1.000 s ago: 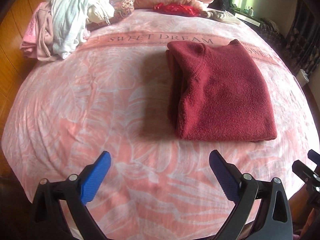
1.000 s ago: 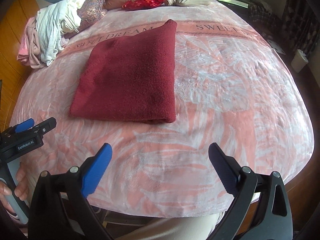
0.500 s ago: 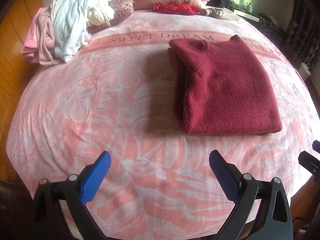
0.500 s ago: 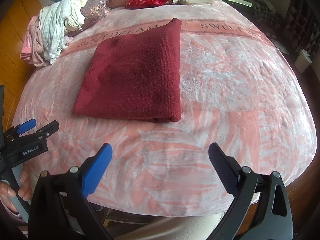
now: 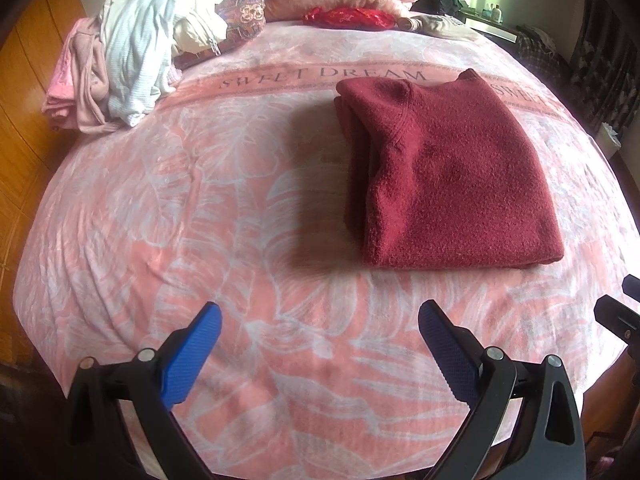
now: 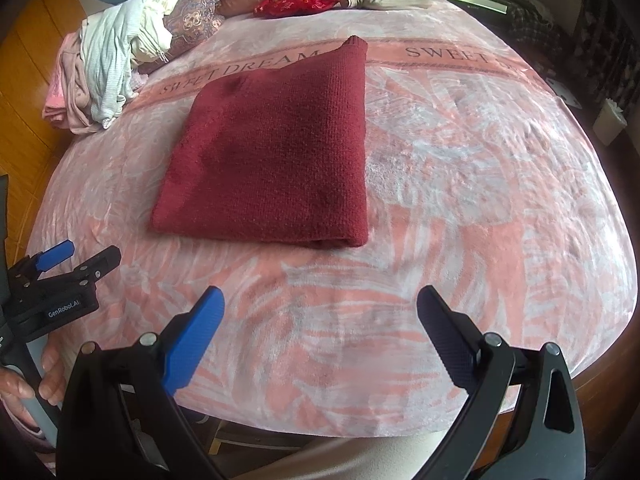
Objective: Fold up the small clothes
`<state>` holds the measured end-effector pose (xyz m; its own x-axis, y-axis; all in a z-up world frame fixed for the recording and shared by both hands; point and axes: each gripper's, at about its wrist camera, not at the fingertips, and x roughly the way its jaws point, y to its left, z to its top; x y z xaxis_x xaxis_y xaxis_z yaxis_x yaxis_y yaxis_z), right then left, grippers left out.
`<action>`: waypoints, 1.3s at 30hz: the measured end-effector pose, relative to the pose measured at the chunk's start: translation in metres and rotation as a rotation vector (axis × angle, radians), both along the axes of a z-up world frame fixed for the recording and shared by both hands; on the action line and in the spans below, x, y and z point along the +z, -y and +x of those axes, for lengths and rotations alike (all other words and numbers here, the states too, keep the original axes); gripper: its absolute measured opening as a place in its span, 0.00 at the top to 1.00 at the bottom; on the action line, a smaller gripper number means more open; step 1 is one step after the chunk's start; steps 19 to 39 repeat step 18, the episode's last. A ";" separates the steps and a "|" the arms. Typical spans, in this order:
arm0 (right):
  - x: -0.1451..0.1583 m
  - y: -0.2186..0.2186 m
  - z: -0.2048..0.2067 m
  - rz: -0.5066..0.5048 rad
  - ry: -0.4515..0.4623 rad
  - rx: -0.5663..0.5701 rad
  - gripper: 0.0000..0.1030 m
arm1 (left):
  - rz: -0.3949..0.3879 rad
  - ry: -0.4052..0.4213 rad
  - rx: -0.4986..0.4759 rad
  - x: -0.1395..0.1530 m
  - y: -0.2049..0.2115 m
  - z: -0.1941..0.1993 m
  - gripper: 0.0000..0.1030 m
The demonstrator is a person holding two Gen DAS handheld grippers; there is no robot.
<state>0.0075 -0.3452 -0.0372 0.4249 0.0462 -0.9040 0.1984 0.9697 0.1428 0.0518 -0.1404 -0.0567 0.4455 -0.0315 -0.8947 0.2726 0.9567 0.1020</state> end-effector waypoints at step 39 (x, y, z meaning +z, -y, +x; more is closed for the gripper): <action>-0.007 0.001 0.003 0.004 -0.014 0.001 0.06 | 0.000 -0.015 -0.014 -0.005 0.000 0.001 0.04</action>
